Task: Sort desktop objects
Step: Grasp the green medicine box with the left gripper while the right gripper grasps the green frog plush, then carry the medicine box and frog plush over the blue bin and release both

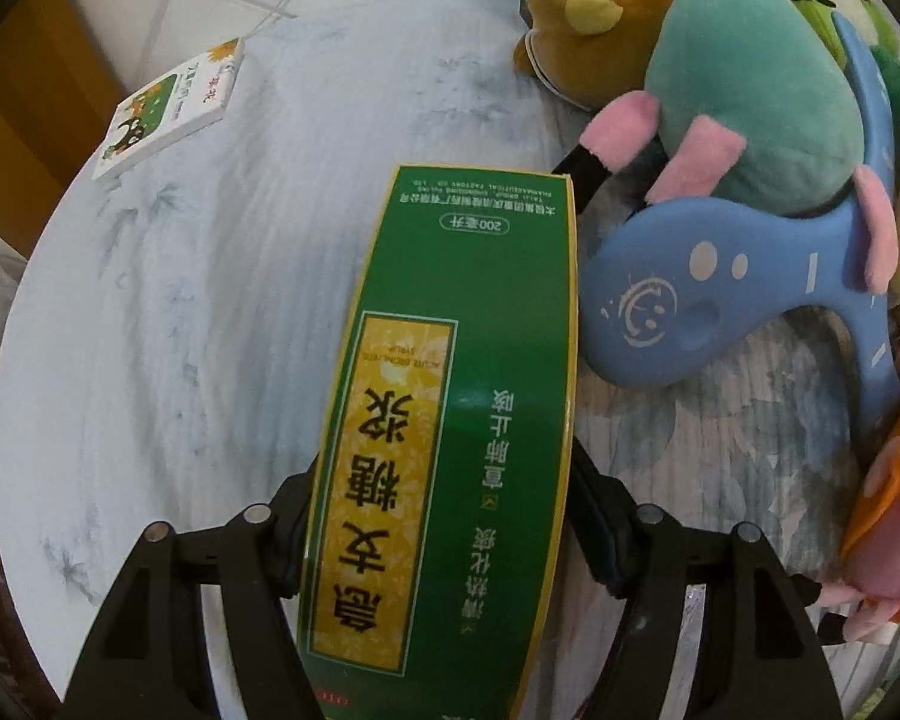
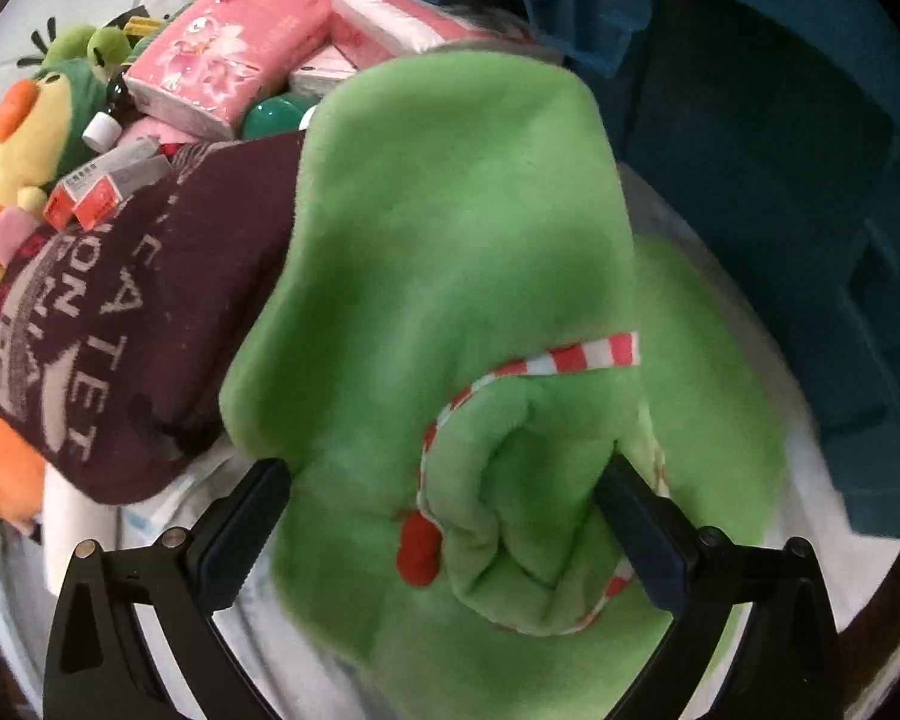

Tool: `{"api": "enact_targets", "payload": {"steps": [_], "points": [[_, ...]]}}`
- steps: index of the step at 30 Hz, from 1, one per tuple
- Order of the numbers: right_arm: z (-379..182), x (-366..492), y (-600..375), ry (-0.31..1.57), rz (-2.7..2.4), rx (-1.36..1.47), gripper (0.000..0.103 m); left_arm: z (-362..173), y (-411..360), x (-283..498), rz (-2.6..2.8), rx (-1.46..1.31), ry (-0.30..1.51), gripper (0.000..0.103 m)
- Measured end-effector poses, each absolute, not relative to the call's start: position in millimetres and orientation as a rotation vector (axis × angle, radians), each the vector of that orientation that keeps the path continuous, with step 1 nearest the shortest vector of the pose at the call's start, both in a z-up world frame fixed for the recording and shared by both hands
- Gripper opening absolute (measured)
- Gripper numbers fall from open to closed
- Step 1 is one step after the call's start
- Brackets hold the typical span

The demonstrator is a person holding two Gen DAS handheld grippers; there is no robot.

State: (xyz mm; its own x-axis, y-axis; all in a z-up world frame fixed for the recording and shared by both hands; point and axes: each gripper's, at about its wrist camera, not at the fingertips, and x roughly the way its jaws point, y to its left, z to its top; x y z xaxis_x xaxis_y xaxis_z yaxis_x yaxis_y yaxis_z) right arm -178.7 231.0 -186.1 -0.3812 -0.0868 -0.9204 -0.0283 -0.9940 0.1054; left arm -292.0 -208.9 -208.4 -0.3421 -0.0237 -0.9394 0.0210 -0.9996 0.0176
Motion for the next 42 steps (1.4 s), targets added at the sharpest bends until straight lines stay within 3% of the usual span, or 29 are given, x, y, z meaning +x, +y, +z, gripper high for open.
{"api": "enact_targets", "payload": {"steps": [3, 4, 5, 7, 9, 11, 13, 17, 25, 42], "points": [[-187.2, -176.9, 227.7, -0.126, -2.6, 1.72, 0.103, -209.6, -211.8, -290.3, -2.564, 1.778, 0.025, 0.068], [-187.2, -176.2, 227.9, -0.131, -2.607, 1.716, 0.103, -209.6, -212.5, -288.4, -2.572, 1.773, 0.044, 0.065], [-187.0, -175.8, 228.5, -0.139, -2.607, 1.715, 0.103, -208.8, -212.2, -286.4, -2.576, 1.764, 0.049, 0.056], [-186.5, -177.5, 228.8, -0.128, -2.58, 1.735, 0.103, -207.2, -210.2, -281.2, -2.569, 1.76, 0.039, 0.053], [-184.7, -179.6, 228.5, -0.095, -2.55, 1.775, 0.088, -204.9, -209.4, -273.2, -2.573, 1.748, 0.043, 0.053], [-177.8, -175.4, 231.9, -0.099, -2.573, 1.764, 0.06, -198.1, -209.0, -263.5, -2.584, 1.719, 0.044, 0.053], [-172.4, -170.7, 234.9, -0.142, -2.567, 1.727, 0.042, -184.5, -206.6, -249.6, -2.611, 1.662, 0.016, 0.053], [-157.6, -162.9, 235.7, -0.165, -2.556, 1.651, 0.028, -154.0, -204.8, -220.9, -2.662, 1.56, 0.023, 0.053], [-109.0, -140.7, 230.1, -0.179, -2.581, 1.407, 0.016, -103.0, -182.1, -173.1, -2.759, 1.441, 0.032, 0.053], [47.5, -89.1, 208.6, -0.046, -2.616, 0.807, 0.015, 19.8, -48.6, -113.8, -3.159, 1.199, -0.083, 0.053]]}}
